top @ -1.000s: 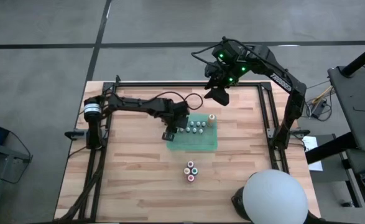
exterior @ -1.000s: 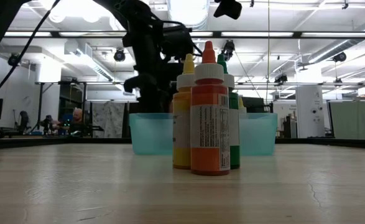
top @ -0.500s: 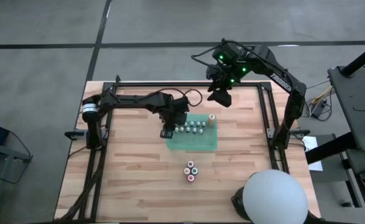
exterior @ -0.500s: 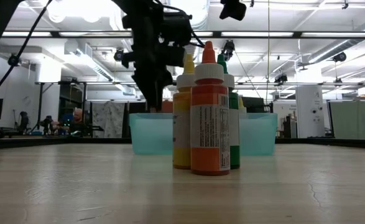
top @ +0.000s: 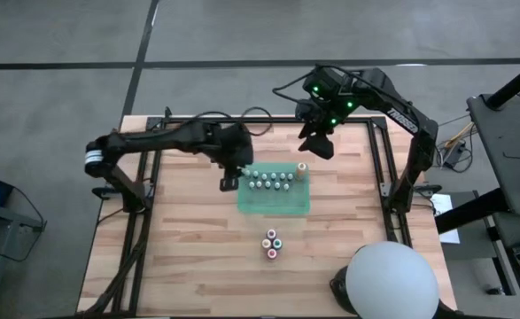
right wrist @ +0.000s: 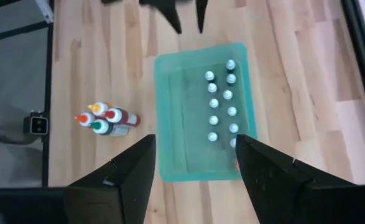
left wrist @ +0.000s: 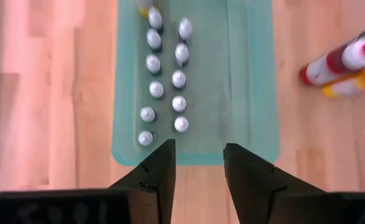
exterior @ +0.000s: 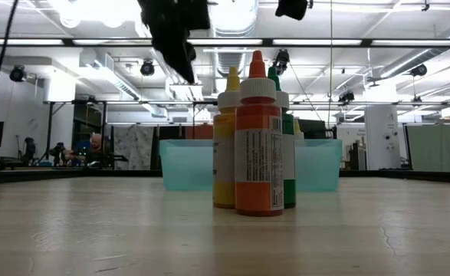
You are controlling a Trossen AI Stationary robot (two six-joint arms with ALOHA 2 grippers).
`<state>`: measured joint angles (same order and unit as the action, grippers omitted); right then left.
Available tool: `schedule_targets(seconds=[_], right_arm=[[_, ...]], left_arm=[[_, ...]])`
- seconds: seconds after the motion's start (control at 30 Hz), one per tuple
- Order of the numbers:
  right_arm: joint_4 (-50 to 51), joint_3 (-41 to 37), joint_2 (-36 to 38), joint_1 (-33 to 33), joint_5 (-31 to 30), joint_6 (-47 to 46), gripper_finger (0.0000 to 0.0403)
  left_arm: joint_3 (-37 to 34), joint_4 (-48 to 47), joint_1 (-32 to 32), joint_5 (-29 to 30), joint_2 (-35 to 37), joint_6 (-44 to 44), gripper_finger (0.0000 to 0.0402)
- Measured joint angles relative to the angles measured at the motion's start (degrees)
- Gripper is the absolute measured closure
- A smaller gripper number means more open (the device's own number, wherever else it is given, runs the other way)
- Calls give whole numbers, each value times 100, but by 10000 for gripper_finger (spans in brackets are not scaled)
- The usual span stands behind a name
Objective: Pick & Place food coloring
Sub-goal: Put the big red food coloring bottle into the green container
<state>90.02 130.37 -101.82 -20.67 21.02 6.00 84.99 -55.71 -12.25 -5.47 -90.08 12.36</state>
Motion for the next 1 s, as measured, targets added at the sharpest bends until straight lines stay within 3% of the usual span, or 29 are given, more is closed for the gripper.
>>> schedule_targets(seconds=[0.27,0.53,1.0], right_arm=[[-46,0,7,537,0,-1,188],[-412,-4,7,1122,-2,-275,188],[-1092,-276,-154,1778,-22,-1186,188]], left_arm=[[-57,222,9,-95,771,-425,293],[-570,850,9,-277,1405,-1061,293],[-1076,1304,232,-476,1979,-1189,293]])
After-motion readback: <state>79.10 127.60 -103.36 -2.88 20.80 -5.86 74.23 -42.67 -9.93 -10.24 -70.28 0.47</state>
